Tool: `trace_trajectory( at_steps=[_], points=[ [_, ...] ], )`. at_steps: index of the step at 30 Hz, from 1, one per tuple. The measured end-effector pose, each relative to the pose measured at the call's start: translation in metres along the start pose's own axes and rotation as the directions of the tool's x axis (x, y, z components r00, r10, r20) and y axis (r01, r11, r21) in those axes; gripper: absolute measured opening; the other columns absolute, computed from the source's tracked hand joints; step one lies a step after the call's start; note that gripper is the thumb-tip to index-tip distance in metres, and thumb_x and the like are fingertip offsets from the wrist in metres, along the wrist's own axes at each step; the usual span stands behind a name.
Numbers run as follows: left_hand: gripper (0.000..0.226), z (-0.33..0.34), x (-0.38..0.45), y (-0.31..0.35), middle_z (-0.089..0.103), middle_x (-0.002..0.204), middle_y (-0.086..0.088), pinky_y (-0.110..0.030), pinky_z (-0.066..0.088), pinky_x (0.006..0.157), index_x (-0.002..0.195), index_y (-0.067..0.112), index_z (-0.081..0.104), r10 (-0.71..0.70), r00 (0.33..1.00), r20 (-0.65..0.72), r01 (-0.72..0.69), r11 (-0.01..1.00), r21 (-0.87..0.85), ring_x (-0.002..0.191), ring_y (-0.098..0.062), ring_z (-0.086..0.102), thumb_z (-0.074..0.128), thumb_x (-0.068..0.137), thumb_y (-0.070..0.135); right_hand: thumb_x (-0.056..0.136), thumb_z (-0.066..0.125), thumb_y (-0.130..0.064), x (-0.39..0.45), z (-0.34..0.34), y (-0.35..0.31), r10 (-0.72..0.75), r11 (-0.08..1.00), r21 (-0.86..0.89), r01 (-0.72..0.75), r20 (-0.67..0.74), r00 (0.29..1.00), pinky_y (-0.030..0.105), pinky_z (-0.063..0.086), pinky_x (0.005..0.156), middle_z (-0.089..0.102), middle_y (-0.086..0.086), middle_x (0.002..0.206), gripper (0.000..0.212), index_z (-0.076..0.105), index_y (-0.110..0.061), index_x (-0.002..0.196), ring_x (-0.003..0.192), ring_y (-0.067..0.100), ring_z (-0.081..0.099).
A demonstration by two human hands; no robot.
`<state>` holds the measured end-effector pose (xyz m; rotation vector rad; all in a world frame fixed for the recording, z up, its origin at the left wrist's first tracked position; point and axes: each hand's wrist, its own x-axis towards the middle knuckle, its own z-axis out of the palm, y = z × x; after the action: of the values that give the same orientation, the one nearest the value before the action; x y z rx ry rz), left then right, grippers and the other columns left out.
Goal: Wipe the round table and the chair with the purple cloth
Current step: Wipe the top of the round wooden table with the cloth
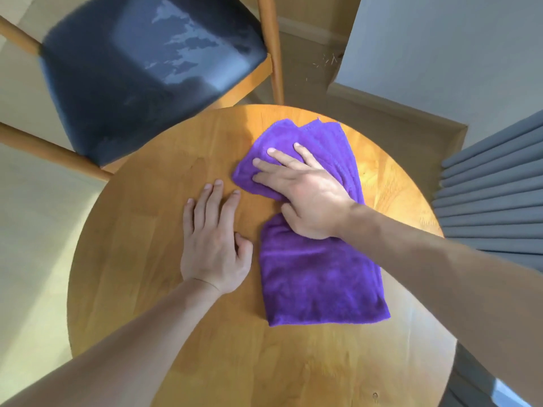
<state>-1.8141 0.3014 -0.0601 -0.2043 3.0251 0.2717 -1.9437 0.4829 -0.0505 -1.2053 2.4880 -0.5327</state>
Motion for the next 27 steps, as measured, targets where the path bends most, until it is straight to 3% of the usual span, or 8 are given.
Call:
trace_trajectory(
  at_steps=[2, 4, 8, 11, 15, 19, 23, 27],
  points=[
    [0.072, -0.001, 0.001, 0.001, 0.029, 0.166, -0.012, -0.055, 0.015, 0.127, 0.151, 0.015, 0.040, -0.002, 1.000, 0.011, 0.002, 1.000, 0.004, 0.156, -0.029, 0.018, 0.035, 0.080, 0.030, 0.071, 0.042, -0.019, -0.001, -0.004, 0.015, 0.068, 0.998, 0.011, -0.067, -0.082, 0.994, 0.049, 0.005, 0.126, 0.043, -0.001, 0.158, 0.073, 0.053, -0.019, 0.143, 0.153, 0.024, 0.025],
    [0.073, -0.002, 0.001, 0.001, 0.029, 0.166, -0.013, -0.055, 0.015, 0.127, 0.151, 0.015, 0.040, 0.001, 1.000, 0.014, -0.001, 1.000, 0.004, 0.156, -0.029, 0.018, 0.035, 0.080, 0.030, 0.072, 0.043, -0.020, 0.015, -0.005, 0.015, 0.250, 0.968, 0.062, -0.243, -0.217, 0.944, 0.051, 0.009, 0.126, 0.048, 0.002, 0.155, 0.069, 0.057, -0.017, 0.139, 0.151, 0.027, 0.029],
    [0.073, -0.003, 0.000, 0.001, 0.029, 0.166, -0.012, -0.057, 0.017, 0.126, 0.151, 0.015, 0.041, 0.001, 1.000, 0.017, -0.001, 1.000, 0.004, 0.156, -0.029, 0.019, 0.035, 0.079, 0.031, 0.077, 0.042, -0.022, 0.060, 0.003, -0.019, 0.488, 0.872, 0.146, -0.466, -0.288, 0.824, 0.052, 0.001, 0.126, 0.033, 0.003, 0.163, 0.066, 0.048, -0.019, 0.143, 0.155, 0.028, 0.017],
    [0.068, -0.002, -0.001, 0.000, 0.032, 0.165, -0.012, -0.057, 0.019, 0.125, 0.144, 0.013, 0.046, 0.005, 1.000, 0.010, -0.005, 1.000, 0.000, 0.156, -0.029, 0.022, 0.037, 0.080, 0.031, 0.079, 0.043, -0.020, 0.074, 0.006, -0.032, 0.418, 0.908, 0.145, -0.394, -0.234, 0.877, 0.047, -0.003, 0.126, 0.029, 0.000, 0.165, 0.068, 0.045, -0.020, 0.148, 0.156, 0.026, 0.012],
    [0.067, -0.002, -0.001, -0.001, 0.032, 0.165, -0.011, -0.055, 0.018, 0.126, 0.144, 0.013, 0.048, 0.007, 1.000, 0.006, -0.007, 1.000, -0.012, 0.156, -0.028, 0.022, 0.038, 0.079, 0.029, 0.074, 0.038, -0.015, 0.051, 0.005, -0.028, 0.165, 0.967, 0.219, -0.132, -0.137, 0.977, 0.038, 0.000, 0.127, 0.042, -0.005, 0.158, 0.070, 0.057, -0.021, 0.140, 0.154, 0.018, 0.020],
    [0.071, -0.002, -0.002, -0.001, 0.030, 0.166, -0.010, -0.054, 0.017, 0.127, 0.149, 0.015, 0.045, 0.011, 1.000, 0.003, -0.011, 0.999, -0.040, 0.157, -0.026, 0.020, 0.037, 0.080, 0.027, 0.069, 0.041, -0.015, 0.015, 0.002, -0.004, 0.088, 0.984, 0.164, -0.068, -0.114, 0.990, 0.039, 0.008, 0.127, 0.046, -0.004, 0.156, 0.070, 0.061, -0.019, 0.136, 0.153, 0.017, 0.025],
    [0.072, 0.000, -0.001, -0.001, 0.029, 0.167, -0.010, -0.054, 0.014, 0.127, 0.151, 0.016, 0.043, 0.011, 1.000, 0.018, -0.011, 1.000, -0.018, 0.157, -0.026, 0.018, 0.040, 0.080, 0.026, 0.073, 0.044, -0.020, 0.016, 0.002, 0.002, 0.386, 0.921, 0.177, -0.348, -0.286, 0.877, 0.039, 0.008, 0.127, 0.042, -0.004, 0.159, 0.070, 0.055, -0.020, 0.141, 0.154, 0.019, 0.023],
    [0.071, 0.000, -0.001, -0.003, 0.030, 0.166, -0.012, -0.055, 0.015, 0.127, 0.148, 0.014, 0.045, 0.020, 1.000, 0.006, -0.019, 1.000, -0.016, 0.157, -0.028, 0.020, 0.036, 0.079, 0.028, 0.080, 0.042, -0.028, 0.057, 0.011, -0.030, 0.575, 0.817, 0.161, -0.553, -0.292, 0.764, 0.045, -0.002, 0.127, 0.021, -0.002, 0.168, 0.074, 0.036, -0.022, 0.153, 0.157, 0.024, 0.007]
  ],
)
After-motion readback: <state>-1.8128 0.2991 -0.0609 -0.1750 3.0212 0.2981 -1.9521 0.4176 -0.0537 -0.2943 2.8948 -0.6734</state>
